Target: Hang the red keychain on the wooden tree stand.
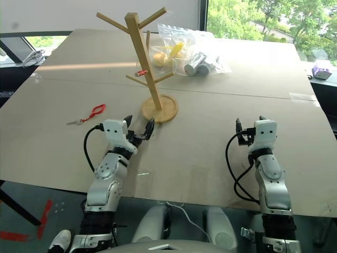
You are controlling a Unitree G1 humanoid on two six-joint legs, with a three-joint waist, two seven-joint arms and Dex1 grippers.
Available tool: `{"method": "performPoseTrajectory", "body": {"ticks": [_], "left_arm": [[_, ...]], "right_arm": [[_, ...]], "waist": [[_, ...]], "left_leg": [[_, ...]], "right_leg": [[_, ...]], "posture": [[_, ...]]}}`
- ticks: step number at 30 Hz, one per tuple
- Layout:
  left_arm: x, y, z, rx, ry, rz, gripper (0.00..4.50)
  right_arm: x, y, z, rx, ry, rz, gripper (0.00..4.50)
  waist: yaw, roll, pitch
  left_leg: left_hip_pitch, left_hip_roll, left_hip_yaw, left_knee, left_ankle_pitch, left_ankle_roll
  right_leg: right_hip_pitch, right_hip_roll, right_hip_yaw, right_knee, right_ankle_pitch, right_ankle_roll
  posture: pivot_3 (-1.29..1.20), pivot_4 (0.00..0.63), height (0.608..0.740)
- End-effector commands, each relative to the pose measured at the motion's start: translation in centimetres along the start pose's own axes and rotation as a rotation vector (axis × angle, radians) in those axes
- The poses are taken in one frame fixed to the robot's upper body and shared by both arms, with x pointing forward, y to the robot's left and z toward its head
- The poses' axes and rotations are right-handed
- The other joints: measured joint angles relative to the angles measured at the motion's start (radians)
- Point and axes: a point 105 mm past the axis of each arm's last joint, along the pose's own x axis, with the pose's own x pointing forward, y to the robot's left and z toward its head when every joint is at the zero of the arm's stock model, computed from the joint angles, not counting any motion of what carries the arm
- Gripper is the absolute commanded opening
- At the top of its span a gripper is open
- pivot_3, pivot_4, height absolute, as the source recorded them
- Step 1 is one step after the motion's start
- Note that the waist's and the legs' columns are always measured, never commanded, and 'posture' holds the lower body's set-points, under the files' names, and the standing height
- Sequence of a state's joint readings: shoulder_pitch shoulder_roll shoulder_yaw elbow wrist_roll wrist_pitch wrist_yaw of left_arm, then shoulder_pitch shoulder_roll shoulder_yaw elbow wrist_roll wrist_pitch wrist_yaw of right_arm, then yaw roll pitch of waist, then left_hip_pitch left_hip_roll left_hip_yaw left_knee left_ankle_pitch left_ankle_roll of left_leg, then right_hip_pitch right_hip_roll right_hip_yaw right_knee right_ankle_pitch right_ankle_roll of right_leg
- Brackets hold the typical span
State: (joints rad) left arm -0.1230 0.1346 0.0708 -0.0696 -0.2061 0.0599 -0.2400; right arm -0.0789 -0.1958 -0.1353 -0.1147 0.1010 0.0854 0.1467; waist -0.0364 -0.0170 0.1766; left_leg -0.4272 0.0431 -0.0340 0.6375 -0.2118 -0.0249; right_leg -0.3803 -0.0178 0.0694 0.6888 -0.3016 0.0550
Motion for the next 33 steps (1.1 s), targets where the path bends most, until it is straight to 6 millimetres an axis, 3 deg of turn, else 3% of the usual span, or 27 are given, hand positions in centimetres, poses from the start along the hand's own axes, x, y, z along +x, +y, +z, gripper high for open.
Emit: {"method": "performPoseTrajectory", "body": {"ticks": [1,21,27,30,33], "left_arm": [[0.3,-0.2,1.1,0.014,-0.048,-0.013,4.5],[0.4,-0.3,1.2,0.001,-0.049,-0.019,4.5],[0.3,-0.3,1.0,-0.003,-0.038,-0.016,4.5],[0.3,0.2,0.8,-0.032,-0.029,0.013,4.5],[0.2,0.6,0.7,-0.031,-0.023,0.02,4.5]], "right_arm": [[-0.1,-0.2,1.7,-0.008,-0.065,-0.002,4.15],[-0.4,0.8,1.9,0.021,-0.058,0.097,4.15],[-3.0,5.1,5.2,0.002,-0.161,0.521,4.15],[-5.6,7.1,7.6,-0.031,-0.232,0.787,4.15],[-8.1,8.5,8.0,-0.039,-0.234,0.993,4.15]], "waist": [[0.0,0.0,0.0],[0.0,0.0,0.0],[0.0,0.0,0.0],[-0.001,0.0,0.0],[0.0,-0.001,0.0]], "left_leg": [[0.0,0.0,0.0,0.0,0.0,0.0],[0.0,0.0,0.0,0.0,0.0,0.0],[0.0,0.0,0.0,0.0,0.0,0.0],[0.0,0.0,0.0,0.0,0.0,0.0],[0.0,0.0,-0.001,0.001,0.0,0.0]], "right_leg": [[0.0,0.0,0.0,0.0,0.0,0.0],[0.0,0.0,0.0,0.0,0.0,0.0],[0.0,0.0,0.0,0.0,0.0,0.0],[0.0,0.0,0.0,0.0,0.0,0.0],[0.001,0.0,-0.001,0.0,0.0,0.0]], "posture": [[0.0,0.15,0.74],[0.0,0.15,0.74],[0.0,0.15,0.74],[0.0,0.15,0.74],[0.0,0.15,0.74]]}}
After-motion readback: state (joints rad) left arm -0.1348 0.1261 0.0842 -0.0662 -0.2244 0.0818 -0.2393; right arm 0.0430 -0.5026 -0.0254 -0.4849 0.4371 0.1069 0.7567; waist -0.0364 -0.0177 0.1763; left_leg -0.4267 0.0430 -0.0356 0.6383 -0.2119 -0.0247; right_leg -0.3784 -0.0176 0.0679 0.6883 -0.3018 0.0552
